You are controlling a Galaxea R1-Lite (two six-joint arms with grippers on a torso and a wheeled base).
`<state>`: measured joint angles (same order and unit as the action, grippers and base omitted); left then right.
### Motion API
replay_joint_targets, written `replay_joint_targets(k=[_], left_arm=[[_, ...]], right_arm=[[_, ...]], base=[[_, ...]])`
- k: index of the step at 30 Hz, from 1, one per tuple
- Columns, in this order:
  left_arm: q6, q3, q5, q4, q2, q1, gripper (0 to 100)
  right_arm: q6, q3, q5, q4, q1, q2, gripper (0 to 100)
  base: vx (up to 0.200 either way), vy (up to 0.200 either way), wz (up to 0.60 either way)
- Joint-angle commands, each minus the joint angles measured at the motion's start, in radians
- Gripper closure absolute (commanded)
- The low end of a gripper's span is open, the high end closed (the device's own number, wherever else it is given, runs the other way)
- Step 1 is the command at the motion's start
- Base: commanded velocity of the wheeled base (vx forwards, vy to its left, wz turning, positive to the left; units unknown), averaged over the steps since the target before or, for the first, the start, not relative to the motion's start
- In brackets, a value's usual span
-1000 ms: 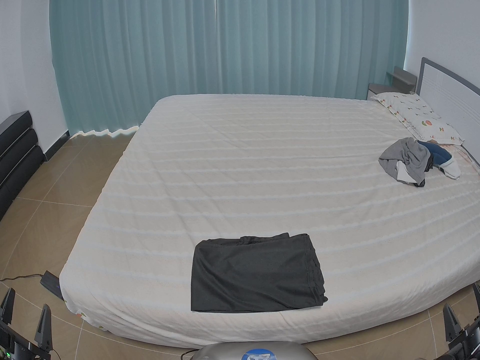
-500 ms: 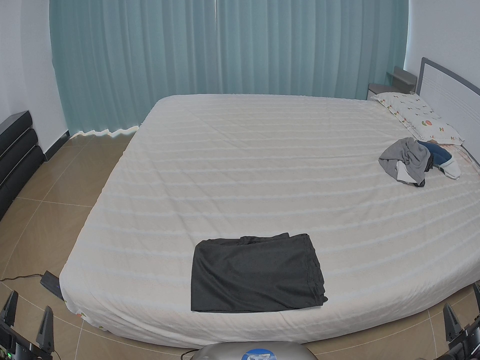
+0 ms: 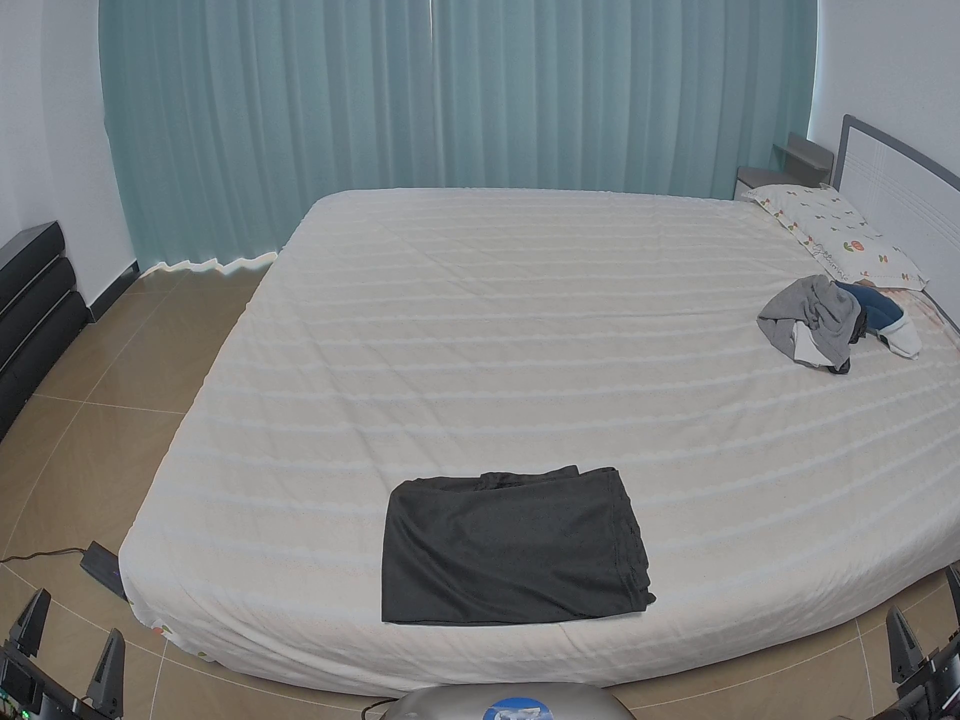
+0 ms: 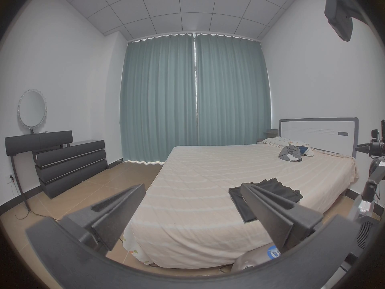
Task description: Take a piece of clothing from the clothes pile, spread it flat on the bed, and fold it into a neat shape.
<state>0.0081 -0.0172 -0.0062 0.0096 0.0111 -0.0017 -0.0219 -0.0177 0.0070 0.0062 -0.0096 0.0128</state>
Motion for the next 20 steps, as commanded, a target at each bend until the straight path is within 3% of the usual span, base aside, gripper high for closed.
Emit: replay_joint_targets(k=[1,20], left_arm=[[0.0,0.016,0.0,0.0,-0.011,0.0,0],[0.0,0.016,0.0,0.0,-0.011,0.0,0]], right_arm=[[0.0,0.015,-0.001,0.0,0.0,-0.013,0],[0.028,0.015,-0.004,0.0,0.0,-0.013,0]], base=[[0.0,0.0,0.0],[0.0,0.0,0.0]])
